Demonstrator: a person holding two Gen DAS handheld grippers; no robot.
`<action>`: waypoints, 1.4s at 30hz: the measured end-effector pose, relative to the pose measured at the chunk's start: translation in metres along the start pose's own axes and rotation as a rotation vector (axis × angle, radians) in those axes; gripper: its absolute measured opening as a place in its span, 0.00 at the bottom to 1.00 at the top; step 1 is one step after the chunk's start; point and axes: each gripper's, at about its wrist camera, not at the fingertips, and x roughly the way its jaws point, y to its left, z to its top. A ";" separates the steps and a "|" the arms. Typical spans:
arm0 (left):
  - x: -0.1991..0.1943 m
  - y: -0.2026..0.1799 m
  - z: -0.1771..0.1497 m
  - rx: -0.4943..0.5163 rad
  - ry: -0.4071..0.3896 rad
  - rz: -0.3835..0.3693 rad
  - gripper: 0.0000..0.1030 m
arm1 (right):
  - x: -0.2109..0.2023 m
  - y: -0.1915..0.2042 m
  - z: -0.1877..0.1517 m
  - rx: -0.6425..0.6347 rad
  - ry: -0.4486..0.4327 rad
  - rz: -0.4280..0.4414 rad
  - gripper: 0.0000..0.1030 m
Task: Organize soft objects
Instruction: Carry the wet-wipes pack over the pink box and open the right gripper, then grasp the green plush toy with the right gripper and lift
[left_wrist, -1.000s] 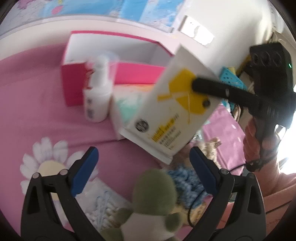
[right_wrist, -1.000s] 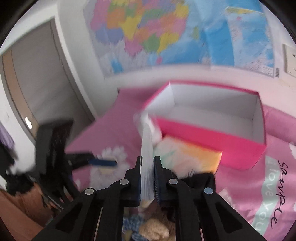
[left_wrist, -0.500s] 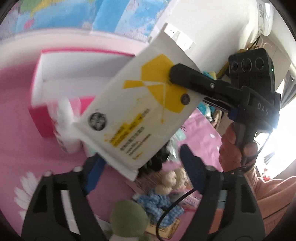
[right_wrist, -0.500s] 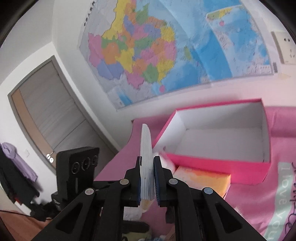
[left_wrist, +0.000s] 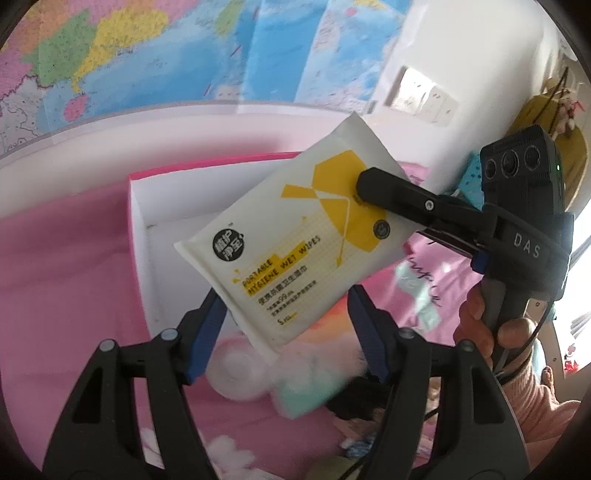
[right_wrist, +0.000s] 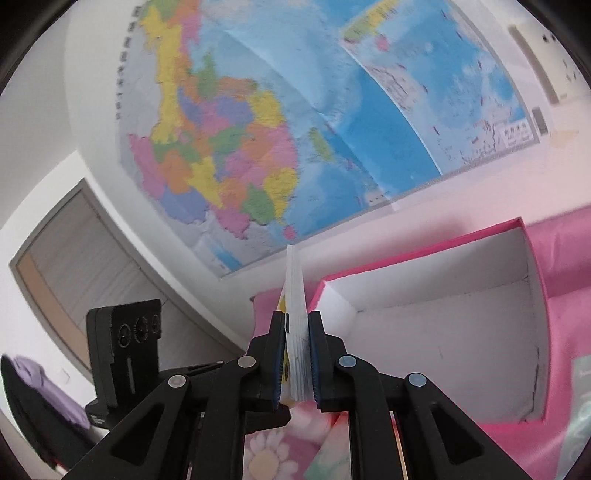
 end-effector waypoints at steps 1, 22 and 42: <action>0.004 0.005 0.002 -0.002 0.009 0.007 0.67 | 0.006 -0.005 0.002 0.017 0.007 -0.002 0.12; -0.026 0.038 -0.021 -0.076 -0.127 0.151 0.73 | 0.035 -0.020 -0.009 -0.044 0.176 -0.260 0.49; -0.085 0.001 -0.201 -0.106 -0.113 0.110 0.82 | -0.026 0.080 -0.137 -0.413 0.441 -0.049 0.68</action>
